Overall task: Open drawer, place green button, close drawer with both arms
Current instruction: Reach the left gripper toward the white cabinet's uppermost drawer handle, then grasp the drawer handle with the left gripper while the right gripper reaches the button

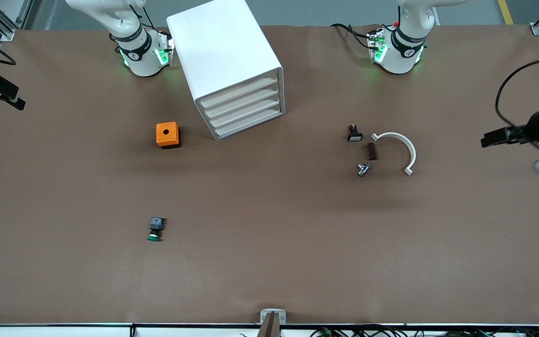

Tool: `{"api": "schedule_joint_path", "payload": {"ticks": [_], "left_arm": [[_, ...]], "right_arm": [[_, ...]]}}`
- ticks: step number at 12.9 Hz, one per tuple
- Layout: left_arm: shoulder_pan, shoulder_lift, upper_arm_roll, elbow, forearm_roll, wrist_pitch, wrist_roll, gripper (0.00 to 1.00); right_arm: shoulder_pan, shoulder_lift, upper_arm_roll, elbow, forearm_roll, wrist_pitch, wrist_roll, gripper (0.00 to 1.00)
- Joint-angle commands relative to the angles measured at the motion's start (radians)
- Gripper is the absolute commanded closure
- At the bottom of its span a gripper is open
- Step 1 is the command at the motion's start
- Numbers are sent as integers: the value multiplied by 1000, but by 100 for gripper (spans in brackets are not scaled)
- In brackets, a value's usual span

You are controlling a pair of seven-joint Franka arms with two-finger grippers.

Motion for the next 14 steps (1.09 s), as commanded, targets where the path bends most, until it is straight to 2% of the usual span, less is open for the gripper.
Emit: {"api": "schedule_joint_path", "payload": {"ticks": [1, 4, 7, 11, 12, 14], "left_arm": [[-13, 85, -8, 16, 12, -10, -2, 0], [-75, 158, -13, 16, 10, -11, -19, 0], [-187, 205, -16, 19, -6, -15, -219, 0], [-301, 297, -16, 56, -268, -15, -630, 0], [-327, 316, -16, 59, -316, -15, -737, 0], [-367, 360, -16, 68, -438, -15, -976, 0]], "right_arm": [[-21, -28, 12, -27, -1, 10, -15, 0], [-20, -26, 15, -21, -17, 10, -13, 0], [-20, -26, 15, -18, -22, 10, -13, 0], [-23, 15, 13, 14, -42, 5, -6, 0], [-21, 41, 15, 13, -66, 13, -1, 0], [-11, 156, 17, 54, -80, 49, -32, 0]]}}
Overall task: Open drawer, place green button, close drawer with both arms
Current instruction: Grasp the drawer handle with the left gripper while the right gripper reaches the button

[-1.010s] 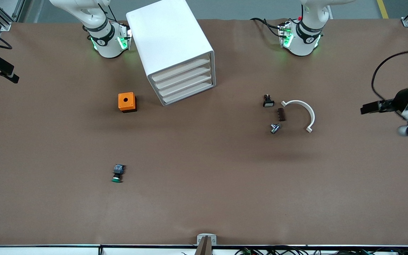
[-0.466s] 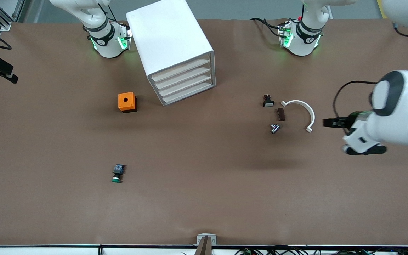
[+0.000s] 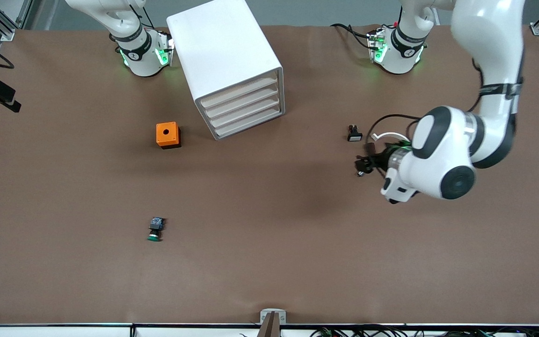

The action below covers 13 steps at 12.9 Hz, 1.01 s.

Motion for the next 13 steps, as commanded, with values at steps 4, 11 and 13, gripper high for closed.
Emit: {"api": "schedule_joint_path", "payload": {"ticks": [4, 11, 13], "left_arm": [[-57, 174, -33, 91, -292, -15, -630, 0], [-98, 357, -126, 117, -504, -14, -1172, 0], [-129, 400, -126, 119, -524, -12, -1229, 0]], "right_arm": [[-4, 269, 18, 96, -86, 69, -35, 0], [17, 477, 17, 49, 198, 341, 111, 0], [41, 492, 17, -44, 198, 505, 112, 0]]}}
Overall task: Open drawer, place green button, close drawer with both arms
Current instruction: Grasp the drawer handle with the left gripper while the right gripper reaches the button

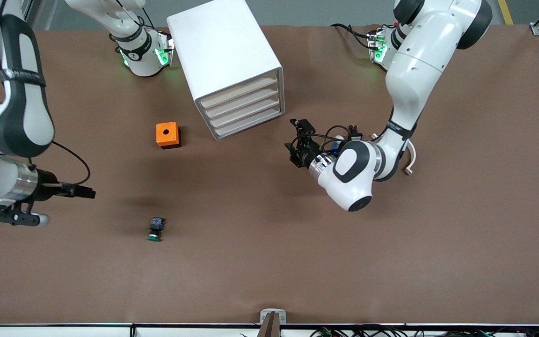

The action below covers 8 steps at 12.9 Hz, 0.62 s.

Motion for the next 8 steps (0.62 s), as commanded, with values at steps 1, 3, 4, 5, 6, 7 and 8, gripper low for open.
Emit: {"api": "schedule_joint_path", "payload": {"ticks": [1, 3, 4, 5, 6, 7, 8], "left_arm": [[-40, 50, -1, 28, -52, -12, -62, 0], [-85, 56, -1, 25, -57, -15, -64, 2], [-97, 65, -1, 25, -69, -15, -66, 7], [-117, 78, -1, 25, -86, -15, -67, 13], [-126, 85, -1, 25, -98, -13, -67, 17], [-137, 91, -1, 26, -121, -13, -69, 22], [-148, 96, -1, 25, -134, -13, -70, 25]], "right_arm": [[44, 4, -2, -121, 22, 189, 23, 0], [85, 29, -2, -184, 24, 319, 85, 0], [119, 42, -2, -197, 24, 356, 148, 0], [143, 59, -2, -195, 22, 373, 188, 0], [160, 81, -4, -195, 20, 394, 208, 0], [171, 101, -4, -195, 20, 428, 210, 0], [177, 124, -4, -195, 20, 449, 212, 0]]}}
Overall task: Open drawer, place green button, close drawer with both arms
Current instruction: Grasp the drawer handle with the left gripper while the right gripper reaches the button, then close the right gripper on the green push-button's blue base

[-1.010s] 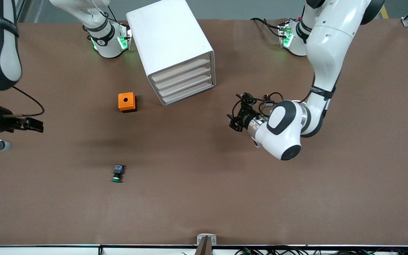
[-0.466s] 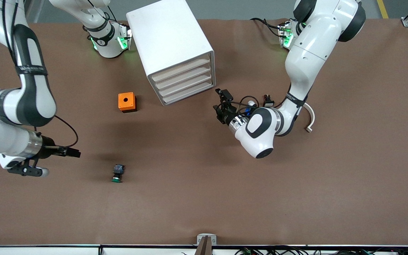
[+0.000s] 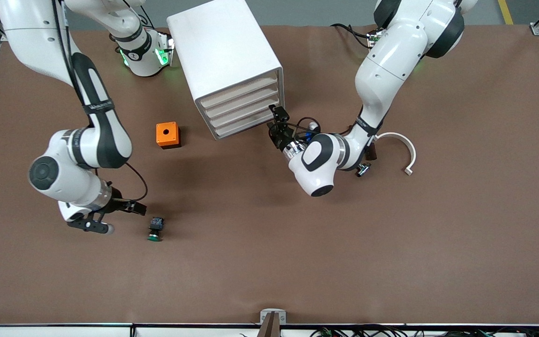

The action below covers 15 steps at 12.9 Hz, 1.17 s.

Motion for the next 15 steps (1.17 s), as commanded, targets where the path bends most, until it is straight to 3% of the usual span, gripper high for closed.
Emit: {"api": "schedule_joint_path", "payload": {"ticks": [1, 8, 12, 13, 15], "left_arm": [[-20, 36, 3, 24, -42, -13, -32, 29], [-69, 70, 3, 21, -53, -13, -92, 49], [-100, 81, 3, 15, -51, -13, -132, 68], [-100, 85, 3, 15, -53, -13, -133, 75], [-94, 87, 4, 16, -76, -13, -144, 88]], "right_arm": [[15, 48, -9, -2, 16, 55, 19, 0], [52, 164, -9, 45, 14, 142, 131, 1], [58, 222, -9, 96, 14, 141, 163, 3], [60, 228, -9, 100, 14, 141, 163, 6], [60, 234, -9, 119, 13, 130, 162, 31]]}}
